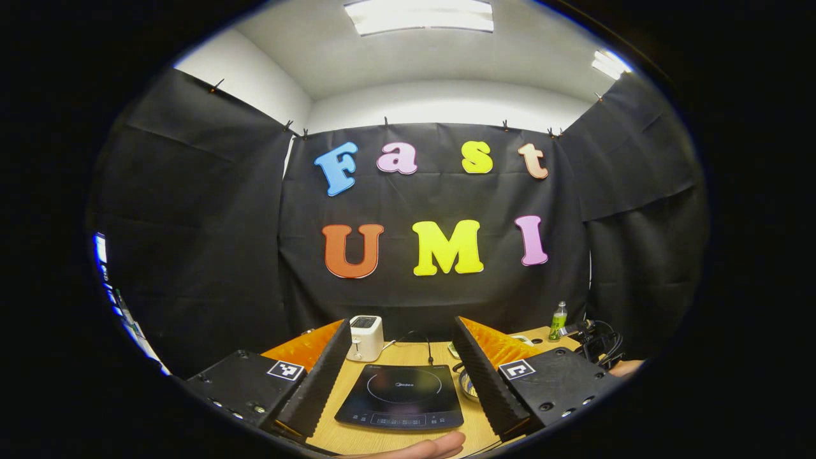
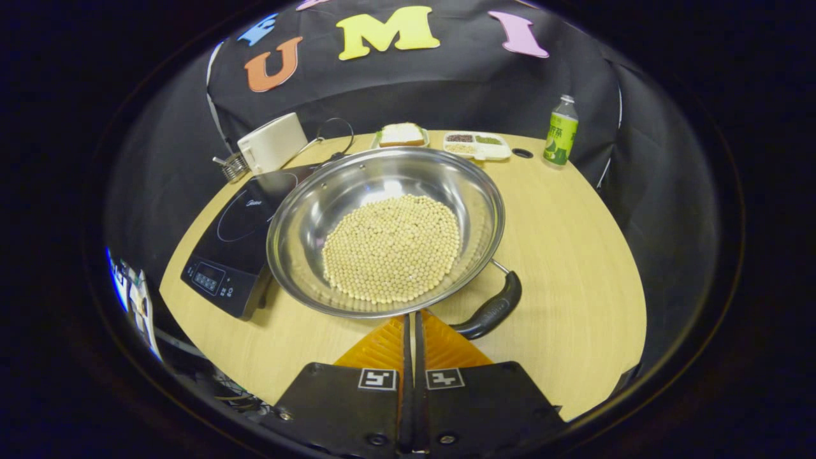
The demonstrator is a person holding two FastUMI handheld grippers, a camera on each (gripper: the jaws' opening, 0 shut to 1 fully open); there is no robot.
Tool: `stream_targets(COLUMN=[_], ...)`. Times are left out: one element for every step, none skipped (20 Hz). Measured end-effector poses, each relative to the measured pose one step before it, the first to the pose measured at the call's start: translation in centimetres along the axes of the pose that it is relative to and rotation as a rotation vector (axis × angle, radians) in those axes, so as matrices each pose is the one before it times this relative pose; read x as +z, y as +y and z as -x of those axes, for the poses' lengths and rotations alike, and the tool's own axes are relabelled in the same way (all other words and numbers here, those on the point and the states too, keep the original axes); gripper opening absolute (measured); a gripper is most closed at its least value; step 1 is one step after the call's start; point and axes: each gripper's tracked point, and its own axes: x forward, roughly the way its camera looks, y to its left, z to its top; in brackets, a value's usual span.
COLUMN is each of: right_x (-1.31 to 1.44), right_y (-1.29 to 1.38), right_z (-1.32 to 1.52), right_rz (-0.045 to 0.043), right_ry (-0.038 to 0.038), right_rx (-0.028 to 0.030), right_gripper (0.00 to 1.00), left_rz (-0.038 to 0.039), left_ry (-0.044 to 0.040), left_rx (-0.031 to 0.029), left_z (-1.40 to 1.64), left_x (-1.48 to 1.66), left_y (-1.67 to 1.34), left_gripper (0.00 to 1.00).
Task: First push the handle of the pot to place it horizontally, then grasp the pot with both hands and set it on the induction cooktop.
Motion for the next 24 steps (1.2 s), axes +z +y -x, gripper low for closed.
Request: stream_targets(right_x=[-0.026,-0.147,-0.034,0.355,0.217,0.323,0.256,0.257,0.222,0.272,0.330,0.249,0.247,0.284,0.306,0.306,0.089,0.184,0.080,0.201,0.166,0.257,0.182,0.261], right_y=[-0.514,-0.548,-0.484,-0.376,-0.458,-0.602,-0.498,-0.440,-0.578,-0.604,-0.578,-0.551,-0.452,-0.408,-0.492,-0.432,-0.275,-0.157,-0.212,-0.240,-0.268,-0.329,-0.282,-0.348], right_z=[-0.263,-0.262,-0.263,-0.130,-0.293,-0.094,-0.147,-0.211,-0.239,-0.214,-0.307,-0.254,-0.267,-0.233,-0.242,-0.242,-0.271,-0.130,-0.143,-0.206,-0.154,-0.173,-0.412,-0.195], right_rz=[0.00229,-0.00349,-0.00975,-0.00449,0.00374,0.00070,0.00250,0.00917,0.01033,0.00770,0.00601,0.00788,0.00903,0.01100,0.00223,-0.00534,-0.00285,0.00171,0.00297,-0.00064,-0.00485,-0.00533,-0.00116,-0.00654], right_ry=[-0.00076,0.00369,-0.00032,-0.01186,-0.00985,-0.01148,-0.01090,-0.01082,-0.01074,-0.01063,-0.00933,-0.00828,-0.00958,-0.01027,-0.01495,-0.01326,-0.00824,-0.00574,-0.00596,-0.00589,-0.00546,-0.00426,-0.00287,-0.00437], right_rx=[-0.00924,-0.01126,-0.00629,-0.00248,-0.01034,-0.01296,-0.00839,-0.00524,-0.00922,-0.01060,-0.00965,-0.01191,-0.00864,-0.00900,-0.01082,-0.01194,-0.00265,0.00030,-0.00070,-0.00094,-0.00414,-0.00736,-0.00553,-0.00859], right_gripper=[0.04,0.04,0.01,0.04,0.01,0.04,0.04,0.01,0.04,0.01,0.04,0.04,0.04,0.04,0.04,0.04,0.01,0.01,0.04,0.01,0.04,0.04,0.04,0.04], left_rz=[-0.00093,-0.00081,0.00028,0.00386,0.00227,-0.00199,-0.00324,-0.00413,-0.00282,-0.00077,0.00535,0.01188,0.01200,0.00937,0.00326,-0.00413,-0.00779,-0.00724,-0.00311,0.00052,0.00206,0.00260,0.00117,-0.00053], left_ry=[-0.00033,-0.00278,-0.00637,-0.00249,0.00191,0.00103,0.00143,0.00149,0.00157,0.00247,0.00658,0.00997,0.01021,0.00574,-0.00240,-0.00328,-0.00743,-0.00875,-0.00990,-0.00455,0.00240,0.00329,0.00216,0.00519], left_rx=[-0.00161,-0.00466,-0.00287,0.00374,-0.00103,-0.00624,-0.00121,-0.00071,-0.00330,-0.00496,0.00005,-0.00151,-0.00933,-0.00806,-0.00266,-0.00072,-0.00139,-0.00177,0.00092,0.00069,-0.00486,-0.00707,-0.00482,-0.00129], left_z=[-0.007,-0.080,-0.118,-0.213,-0.109,-0.145,-0.238,-0.231,-0.314,-0.295,-0.259,-0.213,-0.223,-0.211,-0.137,-0.115,0.050,-0.148,0.066,-0.050,-0.102,-0.109,-0.089,-0.062], left_x=[-0.038,-0.142,0.002,-0.086,-0.127,-0.128,-0.165,-0.204,-0.271,-0.288,-0.351,-0.356,-0.349,-0.188,0.040,-0.019,0.075,0.092,0.172,-0.101,-0.189,-0.317,-0.115,-0.196], left_y=[-0.068,-0.095,-0.180,0.004,-0.124,-0.334,-0.169,-0.142,-0.242,-0.227,-0.181,-0.224,-0.470,-0.384,-0.191,-0.085,-0.085,-0.079,-0.097,-0.015,-0.185,-0.117,-0.191,0.060], left_gripper=[0.95,0.95,0.95,0.95,0.95,0.95,0.95,0.95,0.95,0.95,0.95,0.95,0.95,0.95,0.95,0.95,0.95,0.95,0.95,0.95,0.95,0.95,0.95,0.95])
